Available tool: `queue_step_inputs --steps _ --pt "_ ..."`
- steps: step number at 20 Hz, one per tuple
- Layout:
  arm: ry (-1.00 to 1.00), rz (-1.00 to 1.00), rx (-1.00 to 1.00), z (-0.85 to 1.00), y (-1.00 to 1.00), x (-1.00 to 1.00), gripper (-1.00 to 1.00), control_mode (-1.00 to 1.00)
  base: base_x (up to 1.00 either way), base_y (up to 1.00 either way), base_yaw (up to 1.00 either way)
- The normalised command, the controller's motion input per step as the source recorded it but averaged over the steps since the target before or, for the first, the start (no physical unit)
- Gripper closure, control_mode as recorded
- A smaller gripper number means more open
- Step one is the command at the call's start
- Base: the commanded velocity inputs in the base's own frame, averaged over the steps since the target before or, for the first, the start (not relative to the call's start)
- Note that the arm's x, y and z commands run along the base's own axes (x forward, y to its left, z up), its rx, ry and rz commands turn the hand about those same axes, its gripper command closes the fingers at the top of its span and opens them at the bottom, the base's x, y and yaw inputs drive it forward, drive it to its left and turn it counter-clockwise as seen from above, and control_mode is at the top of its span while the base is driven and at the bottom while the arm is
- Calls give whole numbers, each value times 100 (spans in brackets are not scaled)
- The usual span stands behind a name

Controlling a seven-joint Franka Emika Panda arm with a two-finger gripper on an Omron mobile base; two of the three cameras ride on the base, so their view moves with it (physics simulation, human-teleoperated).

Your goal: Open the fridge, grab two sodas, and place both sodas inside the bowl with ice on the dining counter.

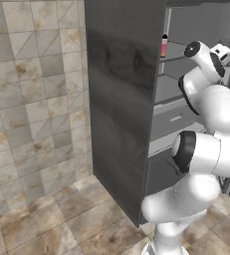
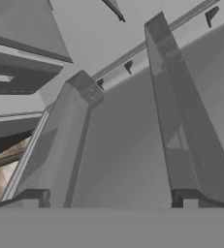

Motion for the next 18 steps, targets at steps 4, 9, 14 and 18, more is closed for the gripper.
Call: queue_step_inputs --steps 4,9,14,18 --pt "0 8 0 -7 -49 63 -100 -100 0 0 0" --pt "0 4 0 0 -60 38 -100 -100 0 0 0" --pt "2 1 0 0 -67 25 -100 -100 0 0 0" --pt "6 0 0 0 -74 31 -100 -100 0 0 0"
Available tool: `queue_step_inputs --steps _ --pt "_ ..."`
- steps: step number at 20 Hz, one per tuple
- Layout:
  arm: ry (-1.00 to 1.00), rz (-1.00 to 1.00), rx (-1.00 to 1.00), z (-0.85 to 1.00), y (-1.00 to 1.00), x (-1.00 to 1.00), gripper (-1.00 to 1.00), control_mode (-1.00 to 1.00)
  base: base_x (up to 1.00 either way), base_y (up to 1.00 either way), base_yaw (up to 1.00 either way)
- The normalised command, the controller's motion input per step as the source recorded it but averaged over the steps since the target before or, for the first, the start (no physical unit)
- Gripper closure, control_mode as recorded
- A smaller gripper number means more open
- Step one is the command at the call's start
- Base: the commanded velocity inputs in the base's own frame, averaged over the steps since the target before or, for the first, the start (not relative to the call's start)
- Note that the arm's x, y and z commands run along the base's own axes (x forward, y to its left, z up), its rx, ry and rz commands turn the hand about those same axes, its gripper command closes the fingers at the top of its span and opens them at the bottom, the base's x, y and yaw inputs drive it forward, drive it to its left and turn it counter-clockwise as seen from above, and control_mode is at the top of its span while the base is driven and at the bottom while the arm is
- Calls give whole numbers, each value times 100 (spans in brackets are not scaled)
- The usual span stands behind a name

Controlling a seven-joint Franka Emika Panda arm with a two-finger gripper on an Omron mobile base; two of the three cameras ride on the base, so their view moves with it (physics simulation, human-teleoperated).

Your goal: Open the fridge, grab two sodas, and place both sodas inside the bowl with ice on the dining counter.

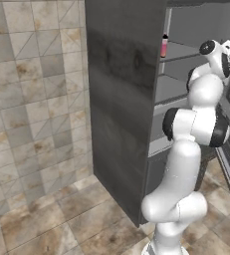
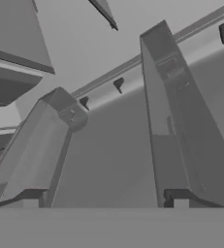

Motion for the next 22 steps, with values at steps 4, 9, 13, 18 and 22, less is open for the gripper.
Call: queue_step_inputs --steps 4,9,13,18,22 --pt "6 1 0 0 -88 32 -100 -100 0 0 0" --pt "3 2 1 0 -94 22 -100 -100 0 0 0" --pt "0 0 2 0 -41 -18 -100 -100 0 0 0" --pt "4 0 6 1 37 -62 -100 -100 0 0 0" --pt "4 1 4 -5 71 -75 -100 -100 0 0 0"
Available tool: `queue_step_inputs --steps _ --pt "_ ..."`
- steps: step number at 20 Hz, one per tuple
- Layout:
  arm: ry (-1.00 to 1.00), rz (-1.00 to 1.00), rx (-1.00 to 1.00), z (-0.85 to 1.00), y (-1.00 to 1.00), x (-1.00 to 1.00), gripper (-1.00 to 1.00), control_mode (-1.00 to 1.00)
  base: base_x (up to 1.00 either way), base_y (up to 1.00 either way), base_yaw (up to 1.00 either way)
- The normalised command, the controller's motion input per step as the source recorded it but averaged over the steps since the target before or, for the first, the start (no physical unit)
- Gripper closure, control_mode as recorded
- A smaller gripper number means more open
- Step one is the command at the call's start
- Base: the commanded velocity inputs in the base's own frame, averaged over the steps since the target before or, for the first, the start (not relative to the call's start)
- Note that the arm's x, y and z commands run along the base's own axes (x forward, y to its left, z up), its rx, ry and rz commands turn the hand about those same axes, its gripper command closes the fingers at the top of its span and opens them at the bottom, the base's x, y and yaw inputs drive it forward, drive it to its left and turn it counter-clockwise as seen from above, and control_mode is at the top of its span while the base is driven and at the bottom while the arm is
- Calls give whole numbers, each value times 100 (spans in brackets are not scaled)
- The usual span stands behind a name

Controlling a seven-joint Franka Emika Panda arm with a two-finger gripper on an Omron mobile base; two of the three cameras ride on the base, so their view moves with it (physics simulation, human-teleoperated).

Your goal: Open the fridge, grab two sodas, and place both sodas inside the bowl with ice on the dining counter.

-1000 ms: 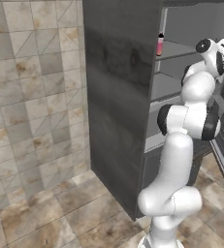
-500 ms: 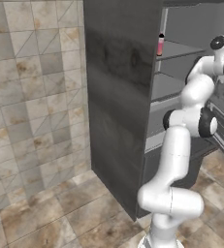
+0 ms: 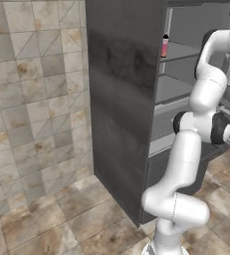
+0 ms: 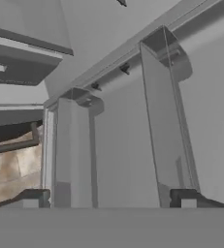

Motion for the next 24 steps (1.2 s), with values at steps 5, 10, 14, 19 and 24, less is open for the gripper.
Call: queue_step_inputs --steps 5,10,14,19,24 --pt "-1 3 2 -46 72 -92 -100 -100 0 0 0" --pt "-18 3 7 -95 64 -100 -100 -100 0 0 0" --pt "-37 5 12 -100 53 -100 -100 -100 0 0 0" --pt "-41 7 14 -100 51 -100 -100 -100 0 0 0" --pt "-39 6 10 -94 57 -99 -100 -100 0 0 0"
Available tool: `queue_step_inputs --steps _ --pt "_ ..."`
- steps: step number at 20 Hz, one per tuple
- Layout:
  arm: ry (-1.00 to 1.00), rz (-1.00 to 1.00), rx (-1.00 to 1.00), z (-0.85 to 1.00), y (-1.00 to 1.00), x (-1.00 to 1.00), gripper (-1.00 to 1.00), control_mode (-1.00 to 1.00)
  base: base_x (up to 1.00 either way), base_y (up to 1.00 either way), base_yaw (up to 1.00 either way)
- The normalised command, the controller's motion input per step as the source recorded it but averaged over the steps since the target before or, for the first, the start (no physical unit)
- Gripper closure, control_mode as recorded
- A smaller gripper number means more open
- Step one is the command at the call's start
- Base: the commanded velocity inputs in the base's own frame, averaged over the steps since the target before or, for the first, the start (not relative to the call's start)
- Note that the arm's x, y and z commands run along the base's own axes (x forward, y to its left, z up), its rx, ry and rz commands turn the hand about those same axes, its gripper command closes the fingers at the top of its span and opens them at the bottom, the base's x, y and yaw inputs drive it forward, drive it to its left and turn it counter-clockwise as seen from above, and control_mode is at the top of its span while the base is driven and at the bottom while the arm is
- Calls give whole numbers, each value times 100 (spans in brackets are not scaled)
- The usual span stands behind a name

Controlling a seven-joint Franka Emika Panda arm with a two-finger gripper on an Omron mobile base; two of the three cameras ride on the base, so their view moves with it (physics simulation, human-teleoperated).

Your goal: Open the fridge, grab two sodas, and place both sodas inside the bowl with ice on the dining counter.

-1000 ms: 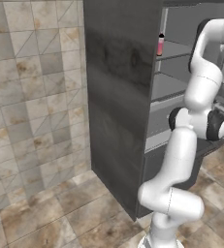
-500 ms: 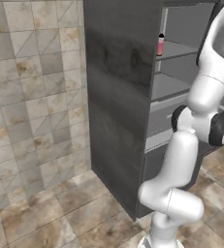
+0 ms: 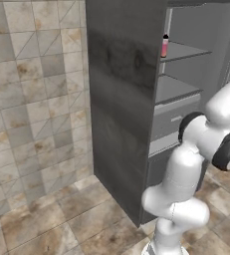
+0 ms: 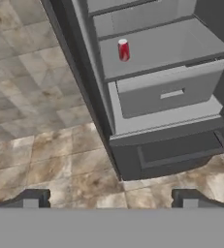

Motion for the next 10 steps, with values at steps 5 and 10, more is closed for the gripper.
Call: queue_step_inputs --steps 5,10 --pt "-26 0 -1 -11 52 -51 -100 -100 0 0 0" --pt "-20 -1 -17 2 56 -13 -100 -100 0 0 0"
